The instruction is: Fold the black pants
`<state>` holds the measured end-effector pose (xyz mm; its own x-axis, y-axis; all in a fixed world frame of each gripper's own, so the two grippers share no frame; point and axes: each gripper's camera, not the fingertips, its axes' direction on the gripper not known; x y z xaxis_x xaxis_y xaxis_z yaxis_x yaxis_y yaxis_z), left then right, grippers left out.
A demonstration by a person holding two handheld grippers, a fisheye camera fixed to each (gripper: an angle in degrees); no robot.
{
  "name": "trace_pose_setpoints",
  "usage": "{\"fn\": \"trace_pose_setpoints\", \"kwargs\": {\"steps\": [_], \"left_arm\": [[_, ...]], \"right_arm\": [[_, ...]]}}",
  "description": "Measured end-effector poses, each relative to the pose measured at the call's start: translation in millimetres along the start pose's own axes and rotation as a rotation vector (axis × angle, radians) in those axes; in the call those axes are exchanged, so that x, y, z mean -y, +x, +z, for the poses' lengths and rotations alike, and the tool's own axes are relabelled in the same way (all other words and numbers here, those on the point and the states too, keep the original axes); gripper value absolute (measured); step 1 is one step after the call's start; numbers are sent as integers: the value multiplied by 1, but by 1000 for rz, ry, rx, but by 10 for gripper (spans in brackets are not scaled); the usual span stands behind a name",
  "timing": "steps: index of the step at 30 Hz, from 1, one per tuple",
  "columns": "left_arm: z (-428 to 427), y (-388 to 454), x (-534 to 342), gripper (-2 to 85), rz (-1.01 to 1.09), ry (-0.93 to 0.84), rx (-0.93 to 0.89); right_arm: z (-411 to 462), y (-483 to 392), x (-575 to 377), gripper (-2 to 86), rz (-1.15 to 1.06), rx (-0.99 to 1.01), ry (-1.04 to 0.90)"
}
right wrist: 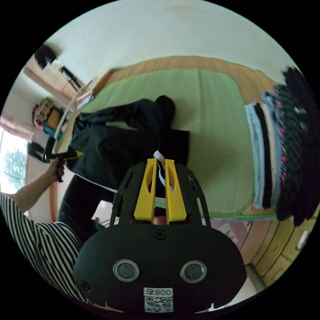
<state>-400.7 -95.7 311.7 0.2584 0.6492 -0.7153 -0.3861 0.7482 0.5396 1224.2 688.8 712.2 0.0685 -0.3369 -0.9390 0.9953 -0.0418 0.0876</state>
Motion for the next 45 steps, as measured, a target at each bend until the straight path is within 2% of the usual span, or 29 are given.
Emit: {"fn": "trace_pose_setpoints", "kwargs": {"steps": [4,8,14,18,20,23,25,27,29,35,37,40,44,45], "left_arm": [[57,-20,29,51,79,-14,-3],[127,9,85,78,296,-38,-4],[256,73,190,99,568,-94,19],[334,81,255,104,538,-119,91],[384,70,290,100,497,-136,198],[455,43,319,75,454,-285,285],[478,30,328,55,464,-295,253],[484,23,333,44,496,-268,161],[474,27,336,37,581,-217,-55],[435,63,335,29,916,-211,-350],[426,68,337,29,972,-224,-399],[414,72,336,28,1050,-223,-372],[408,69,334,28,1108,-220,-374],[408,68,335,28,1113,-224,-379]], "right_arm": [[-30,83,-44,50,302,26,48],[-41,112,-69,61,446,12,75],[-22,81,-38,71,304,139,56],[9,56,-18,64,188,199,1],[25,52,-16,60,173,199,-48],[38,57,-25,54,194,253,-69],[36,65,-35,54,205,290,-68],[26,75,-43,57,215,316,-39],[10,89,-50,61,232,361,15],[-66,141,-54,92,241,634,353],[-94,153,-48,104,187,728,455],[-127,160,-42,112,75,837,541],[-147,160,-36,126,-28,873,528],[-146,164,-35,130,-48,938,508]]}}
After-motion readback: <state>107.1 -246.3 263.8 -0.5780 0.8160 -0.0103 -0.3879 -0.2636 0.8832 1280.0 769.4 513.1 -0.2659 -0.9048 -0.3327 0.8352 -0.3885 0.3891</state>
